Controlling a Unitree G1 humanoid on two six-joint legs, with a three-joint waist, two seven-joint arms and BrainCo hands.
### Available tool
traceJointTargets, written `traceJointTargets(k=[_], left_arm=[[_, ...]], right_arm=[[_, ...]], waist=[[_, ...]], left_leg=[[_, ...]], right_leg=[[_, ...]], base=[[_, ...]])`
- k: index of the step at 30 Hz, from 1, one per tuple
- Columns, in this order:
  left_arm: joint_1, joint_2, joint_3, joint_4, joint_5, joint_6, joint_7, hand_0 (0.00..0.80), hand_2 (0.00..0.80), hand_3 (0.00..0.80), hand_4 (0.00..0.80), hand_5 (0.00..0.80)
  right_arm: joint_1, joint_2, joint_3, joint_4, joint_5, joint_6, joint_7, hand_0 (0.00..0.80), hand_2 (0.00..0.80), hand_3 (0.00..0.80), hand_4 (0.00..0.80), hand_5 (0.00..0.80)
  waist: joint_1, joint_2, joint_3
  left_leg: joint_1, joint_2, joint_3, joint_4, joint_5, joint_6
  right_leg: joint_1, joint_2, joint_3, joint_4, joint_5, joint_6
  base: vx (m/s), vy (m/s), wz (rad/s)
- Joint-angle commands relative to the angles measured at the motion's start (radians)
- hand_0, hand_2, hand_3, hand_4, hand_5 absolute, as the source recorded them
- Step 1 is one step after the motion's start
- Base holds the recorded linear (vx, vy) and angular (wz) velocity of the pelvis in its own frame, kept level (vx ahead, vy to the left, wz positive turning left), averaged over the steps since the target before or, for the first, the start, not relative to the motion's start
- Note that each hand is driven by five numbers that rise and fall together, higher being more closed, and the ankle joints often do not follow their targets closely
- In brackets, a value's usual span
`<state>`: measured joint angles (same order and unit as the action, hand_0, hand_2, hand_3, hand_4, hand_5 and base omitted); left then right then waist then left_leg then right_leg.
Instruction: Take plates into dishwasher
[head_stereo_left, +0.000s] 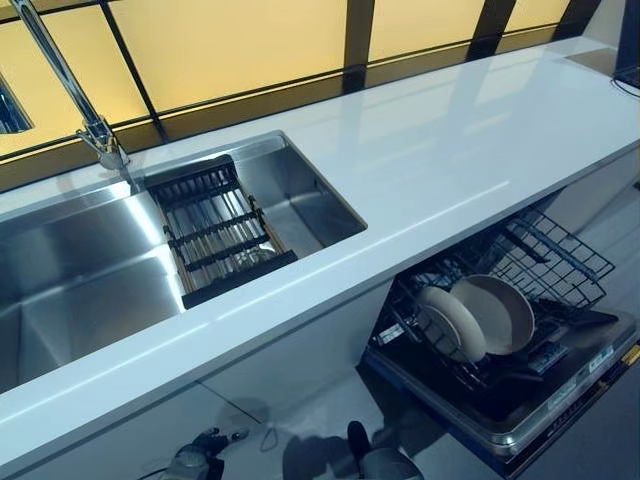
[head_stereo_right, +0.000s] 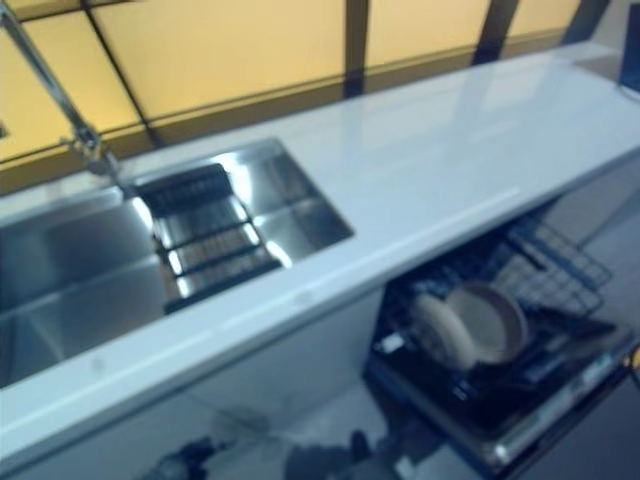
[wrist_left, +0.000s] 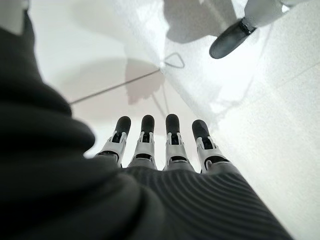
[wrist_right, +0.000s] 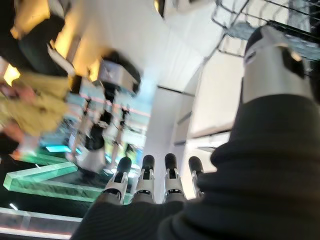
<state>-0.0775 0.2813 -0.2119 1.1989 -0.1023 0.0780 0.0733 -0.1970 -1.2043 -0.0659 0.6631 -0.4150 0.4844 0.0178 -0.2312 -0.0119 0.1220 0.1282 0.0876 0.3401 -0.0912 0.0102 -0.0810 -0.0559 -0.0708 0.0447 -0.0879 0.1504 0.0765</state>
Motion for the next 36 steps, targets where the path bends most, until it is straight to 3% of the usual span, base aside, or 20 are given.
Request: traceJointTargets(k=[1,6,8,11,13,16,20,23,25,26,27,28,29,30,33,36], left_arm=[[-0.014,0.059,0.05,0.048,-0.061,-0.021,0.029,0.0,0.0,0.0,0.0,0.0],[-0.029,0.063,0.07,0.073,-0.134,-0.039,0.035,0.0,0.0,0.0,0.0,0.0],[-0.035,0.07,0.083,0.083,-0.148,-0.057,0.043,0.0,0.0,0.0,0.0,0.0],[-0.049,0.084,0.079,0.085,-0.117,-0.064,0.041,0.0,0.0,0.0,0.0,0.0],[-0.056,0.097,0.077,0.079,-0.081,-0.063,0.042,0.0,0.0,0.0,0.0,0.0],[-0.064,0.127,0.075,0.07,-0.058,-0.053,0.048,0.0,0.0,0.0,0.0,0.0],[-0.068,0.158,0.093,0.072,-0.107,-0.008,0.072,0.0,0.0,0.0,0.0,0.0],[-0.071,0.165,0.117,0.093,-0.168,0.011,0.078,0.0,0.0,0.0,0.0,0.0],[-0.077,0.168,0.124,0.108,-0.177,0.008,0.07,0.0,0.0,0.0,0.0,0.0],[-0.099,0.179,0.121,0.115,-0.179,0.011,0.062,0.0,0.0,0.0,0.0,0.0],[-0.124,0.188,0.117,0.118,-0.184,0.013,0.062,0.0,0.0,0.0,0.0,0.0],[-0.152,0.195,0.12,0.119,-0.19,0.017,0.078,0.0,0.0,0.0,0.0,0.0],[-0.154,0.196,0.12,0.119,-0.19,0.017,0.078,0.0,0.0,0.0,0.0,0.0],[-0.194,0.21,0.112,0.113,-0.23,0.031,0.108,0.0,0.0,0.0,0.0,0.0],[-0.212,0.199,0.101,0.098,-0.251,0.021,0.102,0.0,0.0,0.0,0.0,0.0],[-0.206,0.178,0.102,0.072,-0.24,0.007,0.096,0.0,0.0,0.0,0.0,0.0]], right_arm=[[0.03,0.064,-0.074,0.116,0.162,-0.02,-0.127,0.0,0.0,0.0,0.0,0.0],[0.084,0.149,-0.153,0.277,0.373,-0.098,-0.18,0.0,0.0,0.0,0.0,0.0],[0.103,0.197,-0.205,0.353,0.526,-0.121,-0.176,0.0,0.0,0.0,0.0,0.0],[0.145,0.23,-0.27,0.444,0.608,-0.164,-0.168,0.0,0.0,0.0,0.0,0.0],[0.179,0.265,-0.304,0.45,0.647,-0.161,-0.15,0.0,0.0,0.0,0.0,0.0],[0.2,0.31,-0.319,0.45,0.751,-0.143,-0.118,0.0,0.0,0.0,0.0,0.0],[0.212,0.39,-0.315,0.489,0.84,-0.188,-0.102,0.0,0.0,0.0,0.0,0.0],[0.209,0.464,-0.294,0.531,0.932,-0.187,-0.071,0.0,0.0,0.0,0.0,0.0],[0.199,0.486,-0.281,0.544,0.961,-0.181,-0.085,0.0,0.0,0.0,0.0,0.0],[0.178,0.508,-0.263,0.565,0.993,-0.175,-0.11,0.0,0.0,0.0,0.0,0.0],[0.156,0.523,-0.245,0.574,1.026,-0.172,-0.12,0.0,0.0,0.0,0.0,0.0],[0.133,0.54,-0.221,0.58,1.057,-0.175,-0.114,0.0,0.0,0.0,0.0,0.0],[0.131,0.541,-0.22,0.582,1.058,-0.175,-0.115,0.0,0.0,0.0,0.0,0.0],[0.089,0.562,-0.17,0.588,1.122,-0.163,-0.098,0.0,0.0,0.0,0.0,0.0],[0.066,0.586,-0.142,0.573,1.207,-0.164,-0.076,0.0,0.0,0.0,0.0,0.0],[0.066,0.6,-0.143,0.558,1.246,-0.18,-0.073,0.0,0.0,0.0,0.0,0.0]], waist=[[0.005,-0.072,-0.028],[0.013,-0.079,-0.009],[0.012,-0.087,0.003],[-0.002,-0.087,0.02],[-0.002,-0.089,0.034],[0.003,-0.087,0.051],[0.039,-0.063,0.047],[0.098,-0.044,0.021],[0.117,-0.052,0.015],[0.134,-0.072,0.02],[0.151,-0.083,0.036],[0.177,-0.095,0.052],[0.176,-0.095,0.054],[0.202,-0.113,0.073],[0.203,-0.113,0.097],[0.205,-0.111,0.106]], left_leg=[[0.057,-0.006,0.012,0.006,-0.072,0.059],[0.056,-0.017,0.007,0.062,-0.105,0.081],[0.048,-0.027,0.022,0.127,-0.149,0.098],[0.035,-0.042,0.047,0.179,-0.177,0.11],[0.028,-0.05,0.042,0.178,-0.169,0.101],[0.021,-0.052,0.028,0.159,-0.149,0.097],[-0.006,-0.037,0.026,0.074,-0.072,0.107],[-0.103,0.004,0.008,0.088,-0.029,0.111],[-0.171,0.026,0.004,0.151,-0.034,0.112],[-0.272,0.059,-0.022,0.28,-0.079,0.108],[-0.334,0.094,-0.024,0.354,-0.091,0.102],[-0.372,0.134,-0.001,0.397,-0.09,0.089],[-0.373,0.136,-0.003,0.402,-0.092,0.088],[-0.443,0.18,-0.004,0.436,-0.059,0.061],[-0.463,0.183,-0.045,0.414,-0.015,0.028],[-0.435,0.162,-0.049,0.336,0.03,0.022]], right_leg=[[0.022,-0.026,0.006,0.005,-0.022,0.084],[0.027,-0.043,0.004,0.03,-0.022,0.085],[0.017,-0.06,0.007,0.036,-0.009,0.09],[-0.015,-0.082,0.006,0.038,0.037,0.114],[-0.047,-0.096,-0.021,0.005,0.087,0.136],[-0.084,-0.101,-0.071,0.017,0.105,0.133],[-0.076,-0.11,-0.109,0.198,0.071,0.112],[0.006,-0.143,-0.112,0.331,0.014,0.084],[0.042,-0.157,-0.112,0.349,-0.004,0.074],[0.092,-0.168,-0.113,0.336,-0.066,0.074],[0.113,-0.16,-0.14,0.299,-0.116,0.067],[0.144,-0.162,-0.207,0.257,-0.151,0.073],[0.147,-0.16,-0.209,0.255,-0.151,0.072],[0.18,-0.125,-0.234,0.211,-0.201,0.084],[0.173,-0.081,-0.206,0.214,-0.235,0.082],[0.193,-0.071,-0.211,0.191,-0.247,0.083]], base=[[-0.078,0.069,0.0],[-0.071,0.063,0.0],[-0.091,0.088,-0.03],[-0.055,0.099,-0.1],[-0.086,0.046,-0.07],[-0.185,-0.009,-0.23],[-0.316,-0.094,-0.41],[-0.339,-0.223,-0.51],[-0.299,-0.322,-0.31],[-0.396,-0.466,-0.15],[-0.521,-0.571,-0.01],[-0.367,-0.357,0.13],[-0.504,-0.488,-0.28],[-0.378,-0.368,-0.52],[-0.31,-0.263,-0.29],[-0.299,-0.178,0.13]])
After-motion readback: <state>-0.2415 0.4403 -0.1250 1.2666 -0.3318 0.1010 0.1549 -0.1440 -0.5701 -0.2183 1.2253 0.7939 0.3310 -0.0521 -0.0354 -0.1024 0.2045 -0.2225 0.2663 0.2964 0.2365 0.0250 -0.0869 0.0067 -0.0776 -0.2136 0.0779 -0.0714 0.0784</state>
